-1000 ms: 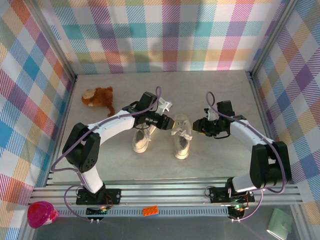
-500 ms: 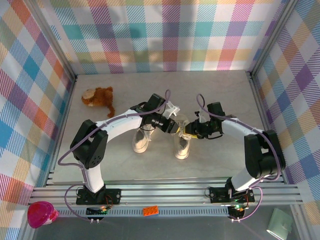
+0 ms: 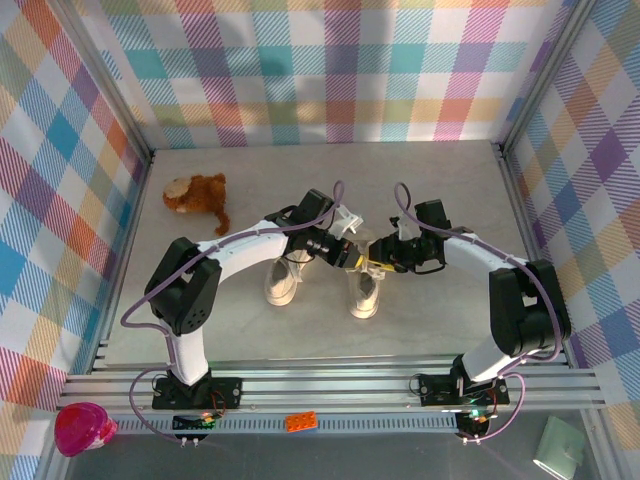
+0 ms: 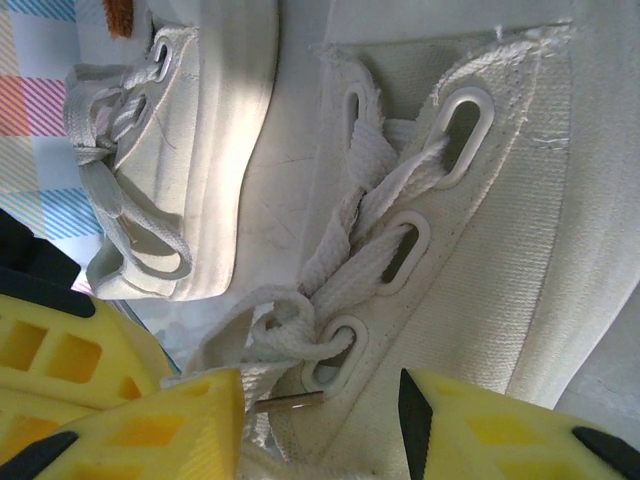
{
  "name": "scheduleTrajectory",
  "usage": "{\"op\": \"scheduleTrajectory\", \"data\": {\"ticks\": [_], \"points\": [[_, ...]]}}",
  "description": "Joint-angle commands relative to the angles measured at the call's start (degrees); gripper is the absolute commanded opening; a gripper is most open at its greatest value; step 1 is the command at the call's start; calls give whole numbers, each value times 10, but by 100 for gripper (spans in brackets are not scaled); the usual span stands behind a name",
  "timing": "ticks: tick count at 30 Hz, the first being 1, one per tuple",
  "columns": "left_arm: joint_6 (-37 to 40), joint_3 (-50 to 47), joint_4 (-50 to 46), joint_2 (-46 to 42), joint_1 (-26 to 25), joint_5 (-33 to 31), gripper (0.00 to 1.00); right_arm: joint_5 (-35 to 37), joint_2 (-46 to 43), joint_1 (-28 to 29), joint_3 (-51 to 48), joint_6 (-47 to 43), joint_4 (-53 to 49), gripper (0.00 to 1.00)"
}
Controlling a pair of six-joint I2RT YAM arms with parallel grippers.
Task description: Tie the shoes
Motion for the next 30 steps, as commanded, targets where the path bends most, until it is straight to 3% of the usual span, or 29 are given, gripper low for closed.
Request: {"op": "scheduleTrajectory", "data": {"ticks": [1, 8, 13, 17, 21, 30], "points": [[-9, -4, 16, 10, -7, 18, 5, -24, 10, 10, 6, 13, 23, 48], [-57, -28, 56, 19, 10, 33, 3, -26, 19, 35, 1, 30, 38, 47], [-48, -30, 38, 7, 11, 29, 4, 2, 9, 44, 15, 22, 6, 28], [-45, -44, 41, -8, 17, 22, 21, 52, -5, 48, 40, -6, -57, 12], [-44, -55, 52, -34, 28, 20, 30, 96, -8, 58, 75, -35, -121, 10], [-51, -96, 131, -77, 34, -7, 36, 164, -6, 74, 128, -66, -198, 16]]}}
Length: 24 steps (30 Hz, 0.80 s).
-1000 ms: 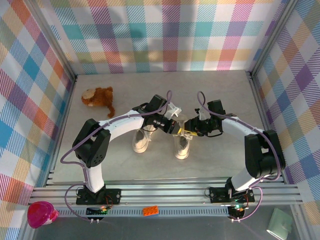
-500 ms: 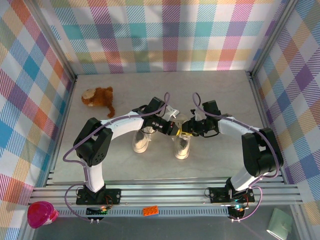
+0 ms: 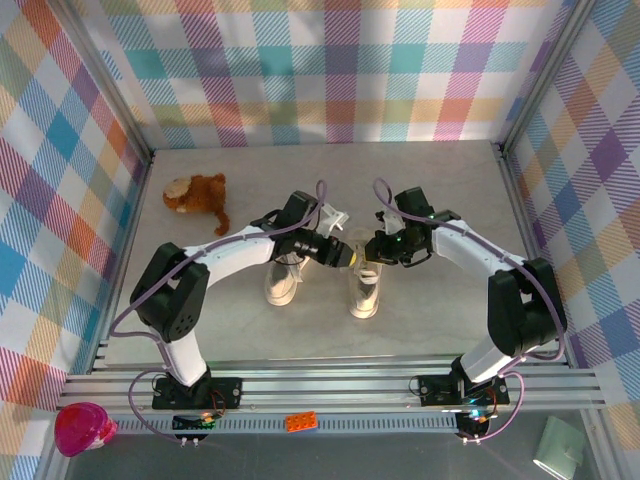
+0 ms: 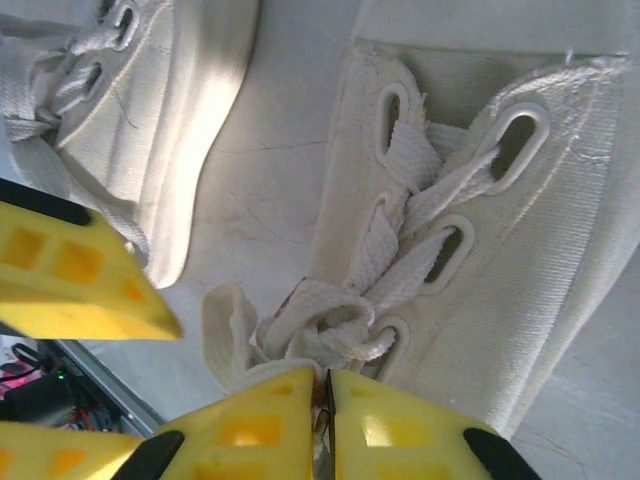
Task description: Tie the shoes
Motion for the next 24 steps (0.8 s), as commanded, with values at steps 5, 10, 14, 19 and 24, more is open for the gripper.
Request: {"op": "scheduleTrajectory", "data": {"ticks": [5, 10, 14, 19, 24], "points": [[-3, -30, 79, -31, -5, -15, 39, 23, -12, 7, 16, -26, -39, 16], [10, -23, 73, -16, -19, -24, 41, 19, -16, 7, 15, -29, -34, 9], [9, -20, 77, -11, -22, -26, 42, 24, -27, 7, 12, -31, -36, 8], [45, -1, 35, -12, -36, -42, 46, 21, -28, 7, 15, -30, -36, 4], [57, 11, 14, 8, -50, -51, 47, 20, -27, 7, 15, -29, -36, 3]]}}
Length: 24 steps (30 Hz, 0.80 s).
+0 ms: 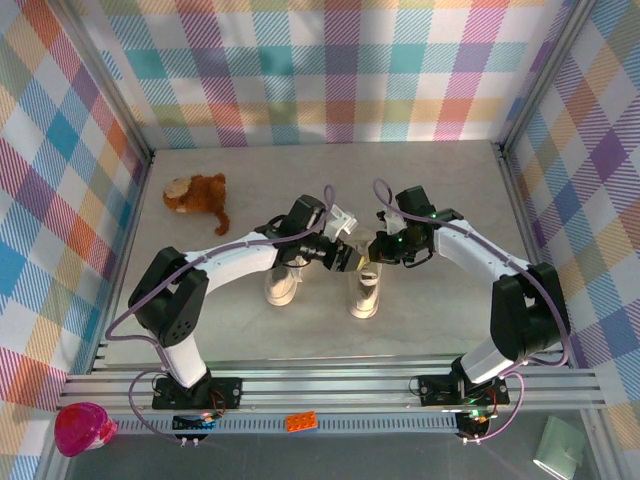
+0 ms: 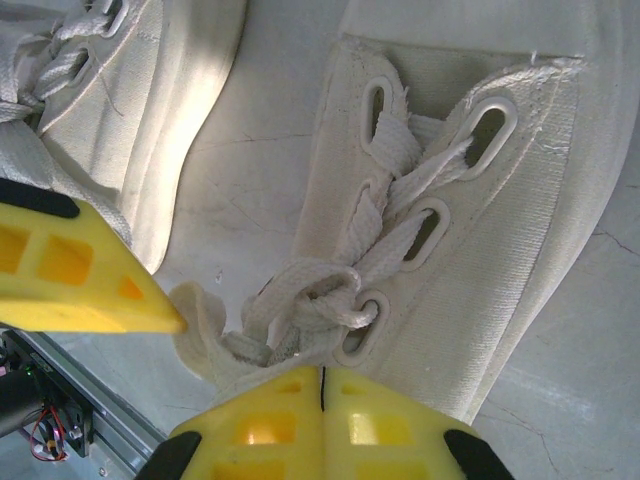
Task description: Tie the shoes
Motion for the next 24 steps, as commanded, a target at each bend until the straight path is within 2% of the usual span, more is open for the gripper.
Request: {"op": "scheduleTrajectory", "data": {"ticks": [1, 5, 10, 12, 24], "points": [[26, 22, -26, 18, -16, -14, 47, -1, -12, 4, 9, -9, -13, 3], [25, 28, -32, 34, -22, -27, 47, 6, -20, 4, 5, -11, -15, 1], [15, 27, -36, 44, -21, -45, 31, 30, -35, 3, 7, -27, -31, 0], [11, 25, -35, 45, -21, -51, 28, 38, -38, 2, 9, -33, -38, 0], [5, 19, -31, 37, -20, -63, 29, 68, -46, -32, -2, -47, -40, 0]]}}
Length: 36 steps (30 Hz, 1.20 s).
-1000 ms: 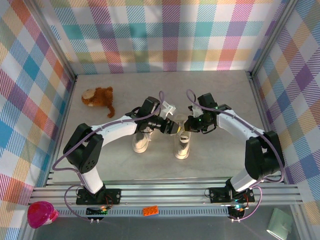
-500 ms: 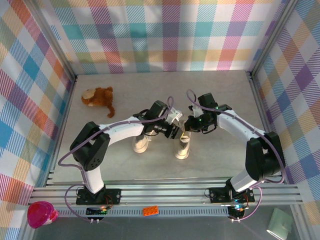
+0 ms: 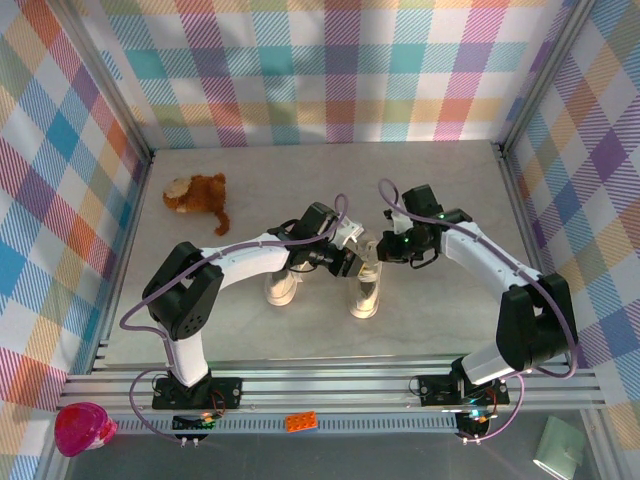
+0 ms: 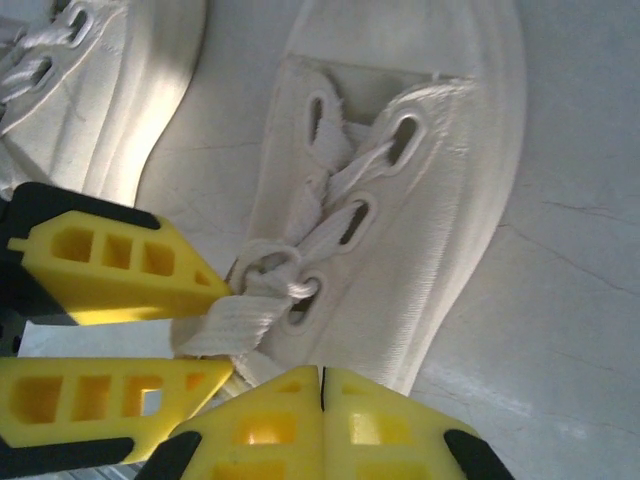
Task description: Tie the shoes
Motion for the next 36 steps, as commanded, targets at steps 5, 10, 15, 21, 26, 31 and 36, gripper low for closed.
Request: {"op": "scheduleTrajectory", "data": {"ticks": [5, 10, 15, 21, 26, 31, 36], "points": [[-7, -1, -5, -11, -1, -13, 34, 18, 9, -32, 3, -32, -12, 0], [-12, -4, -1, -12, -1, -18, 41, -1, 34, -40, 21, -49, -6, 0], [-32, 0, 6, -28, 7, -10, 51, -31, 47, -40, 22, -45, 11, 17], [-51, -4, 12, -64, 34, 17, 60, -40, 28, -45, 29, -36, -2, 43], [-84, -35, 55, -88, 63, 50, 59, -42, -23, -42, 15, -21, -21, 52], [-93, -56, 87, -80, 73, 77, 57, -13, -73, 19, -29, 7, -16, 56], [-100, -66, 117, -56, 73, 97, 57, 27, -89, 80, -62, 37, -1, 61]]}}
